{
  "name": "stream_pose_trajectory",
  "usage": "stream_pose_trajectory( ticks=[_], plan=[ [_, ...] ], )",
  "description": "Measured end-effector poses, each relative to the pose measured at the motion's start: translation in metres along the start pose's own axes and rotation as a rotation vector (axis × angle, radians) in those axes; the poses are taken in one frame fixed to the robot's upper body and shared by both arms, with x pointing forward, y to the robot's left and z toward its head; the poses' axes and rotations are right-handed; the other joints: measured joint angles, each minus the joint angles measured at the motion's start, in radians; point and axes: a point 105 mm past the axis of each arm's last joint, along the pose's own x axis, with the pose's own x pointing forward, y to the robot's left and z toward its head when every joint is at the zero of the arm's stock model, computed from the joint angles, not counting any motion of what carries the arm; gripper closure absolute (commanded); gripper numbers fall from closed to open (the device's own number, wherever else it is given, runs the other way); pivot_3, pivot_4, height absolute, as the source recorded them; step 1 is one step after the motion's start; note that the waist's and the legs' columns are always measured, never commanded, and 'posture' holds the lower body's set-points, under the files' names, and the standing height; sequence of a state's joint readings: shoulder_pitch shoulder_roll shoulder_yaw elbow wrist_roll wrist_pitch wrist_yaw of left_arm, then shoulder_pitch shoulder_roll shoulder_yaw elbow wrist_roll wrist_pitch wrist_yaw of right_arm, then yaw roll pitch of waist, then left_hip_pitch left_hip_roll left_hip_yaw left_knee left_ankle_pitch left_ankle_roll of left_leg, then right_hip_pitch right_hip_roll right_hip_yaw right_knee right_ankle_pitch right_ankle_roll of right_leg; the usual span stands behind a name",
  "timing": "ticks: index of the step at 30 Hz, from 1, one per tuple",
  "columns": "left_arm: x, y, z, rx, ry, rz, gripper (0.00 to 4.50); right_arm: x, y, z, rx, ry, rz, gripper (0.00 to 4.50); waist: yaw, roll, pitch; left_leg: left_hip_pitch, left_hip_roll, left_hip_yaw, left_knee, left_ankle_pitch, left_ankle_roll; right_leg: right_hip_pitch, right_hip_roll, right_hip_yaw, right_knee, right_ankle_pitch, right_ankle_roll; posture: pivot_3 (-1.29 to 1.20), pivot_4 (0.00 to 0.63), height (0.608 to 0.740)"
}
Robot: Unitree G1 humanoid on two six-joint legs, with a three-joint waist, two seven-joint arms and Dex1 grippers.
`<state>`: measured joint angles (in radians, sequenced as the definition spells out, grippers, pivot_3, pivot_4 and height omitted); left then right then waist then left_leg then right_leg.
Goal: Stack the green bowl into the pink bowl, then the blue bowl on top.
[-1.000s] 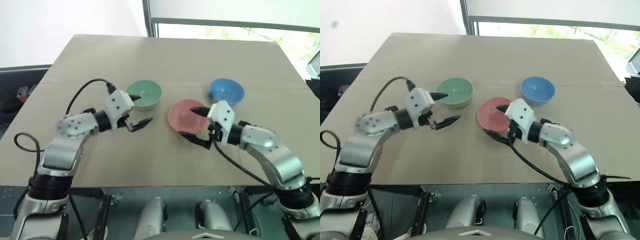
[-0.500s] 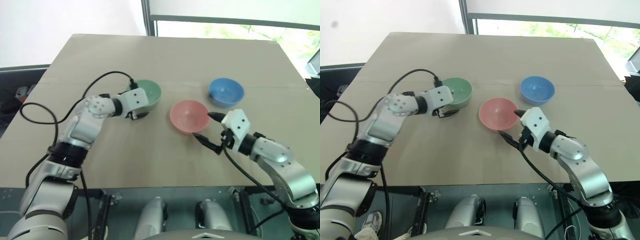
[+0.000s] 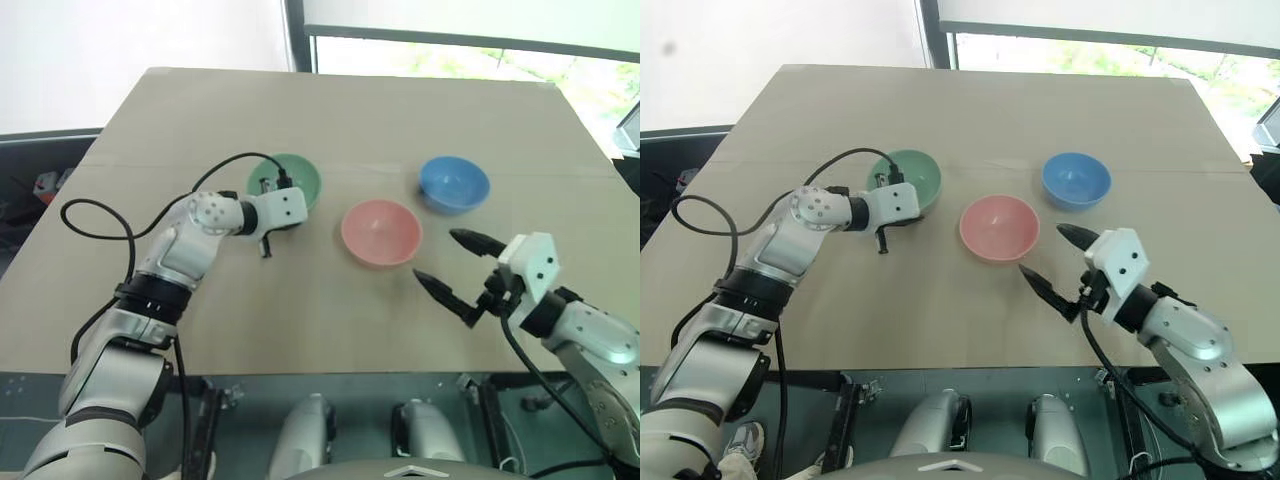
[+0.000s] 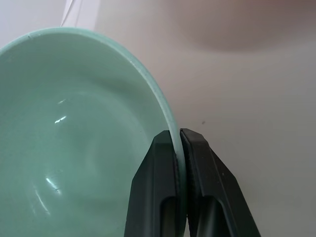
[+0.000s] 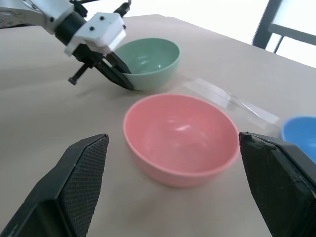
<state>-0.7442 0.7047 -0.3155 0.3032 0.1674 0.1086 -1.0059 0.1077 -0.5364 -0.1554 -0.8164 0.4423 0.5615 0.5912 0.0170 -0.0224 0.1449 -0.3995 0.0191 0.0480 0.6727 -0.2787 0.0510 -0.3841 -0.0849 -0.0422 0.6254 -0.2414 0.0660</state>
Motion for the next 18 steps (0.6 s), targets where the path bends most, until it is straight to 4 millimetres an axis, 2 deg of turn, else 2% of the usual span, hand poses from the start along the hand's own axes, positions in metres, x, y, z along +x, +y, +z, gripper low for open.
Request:
stream_pose_trajectory(
  ticks=[2, 4, 6, 7, 11, 13, 14, 18],
  plan=[
    [-0.001, -0.005, 0.017, -0.008, -0.091, -0.055, 4.48, -0.010, -0.002, -0.001, 0.003, 0.011, -0.018, 0.05, 0.000, 0.000, 0.000, 0.000, 0.002, 0.000, 0.000, 0.000, 0.000, 0.000, 0.000, 0.000, 0.000, 0.000, 0.000, 0.00, 0.150, 0.740],
    [-0.009, -0.010, 0.047, 0.037, -0.221, -0.120, 4.48, -0.019, -0.003, -0.002, 0.011, 0.017, -0.042, 0.05, -0.001, 0.000, 0.000, 0.000, 0.003, 0.000, 0.000, 0.000, 0.000, 0.000, 0.000, 0.000, 0.000, 0.000, 0.000, 0.00, 0.150, 0.740],
    [-0.022, -0.014, 0.086, 0.131, -0.362, -0.195, 4.48, -0.025, -0.007, -0.003, 0.012, 0.024, -0.071, 0.05, -0.002, 0.000, 0.000, 0.000, 0.002, 0.000, 0.001, 0.000, 0.000, 0.000, 0.000, 0.001, 0.000, 0.000, 0.000, 0.00, 0.150, 0.740],
    [-0.027, -0.016, 0.096, 0.164, -0.396, -0.219, 4.48, -0.027, -0.009, -0.003, 0.011, 0.027, -0.080, 0.05, -0.002, 0.000, 0.000, 0.002, 0.002, 0.001, 0.002, 0.000, 0.000, 0.001, 0.000, 0.001, 0.000, 0.000, 0.000, 0.00, 0.150, 0.740],
    [-0.030, -0.024, 0.112, 0.243, -0.455, -0.289, 4.48, -0.029, -0.010, -0.005, 0.012, 0.033, -0.102, 0.05, -0.003, 0.001, 0.000, 0.005, 0.001, 0.001, 0.002, 0.000, 0.000, 0.002, 0.002, 0.002, 0.001, 0.000, 0.000, 0.00, 0.150, 0.740],
    [-0.025, -0.031, 0.112, 0.251, -0.466, -0.331, 3.74, -0.030, -0.010, -0.004, 0.007, 0.028, -0.107, 0.05, -0.003, 0.001, 0.000, 0.005, 0.001, 0.001, 0.002, 0.000, 0.000, 0.003, 0.002, 0.002, 0.001, 0.000, 0.000, 0.00, 0.150, 0.740],
    [-0.020, -0.038, 0.112, 0.250, -0.469, -0.384, 3.53, -0.030, -0.011, -0.004, 0.002, 0.026, -0.110, 0.05, -0.003, 0.001, 0.000, 0.004, 0.001, 0.001, 0.003, 0.000, 0.000, 0.003, 0.002, 0.002, 0.001, 0.000, 0.000, 0.00, 0.150, 0.740],
    [-0.009, -0.042, 0.119, 0.255, -0.509, -0.388, 1.75, -0.029, -0.011, -0.004, -0.011, 0.026, -0.118, 0.05, 0.001, 0.000, 0.000, 0.002, 0.001, 0.000, 0.004, 0.000, 0.001, 0.002, 0.001, 0.002, 0.000, 0.000, 0.000, 0.00, 0.150, 0.740]
  ],
)
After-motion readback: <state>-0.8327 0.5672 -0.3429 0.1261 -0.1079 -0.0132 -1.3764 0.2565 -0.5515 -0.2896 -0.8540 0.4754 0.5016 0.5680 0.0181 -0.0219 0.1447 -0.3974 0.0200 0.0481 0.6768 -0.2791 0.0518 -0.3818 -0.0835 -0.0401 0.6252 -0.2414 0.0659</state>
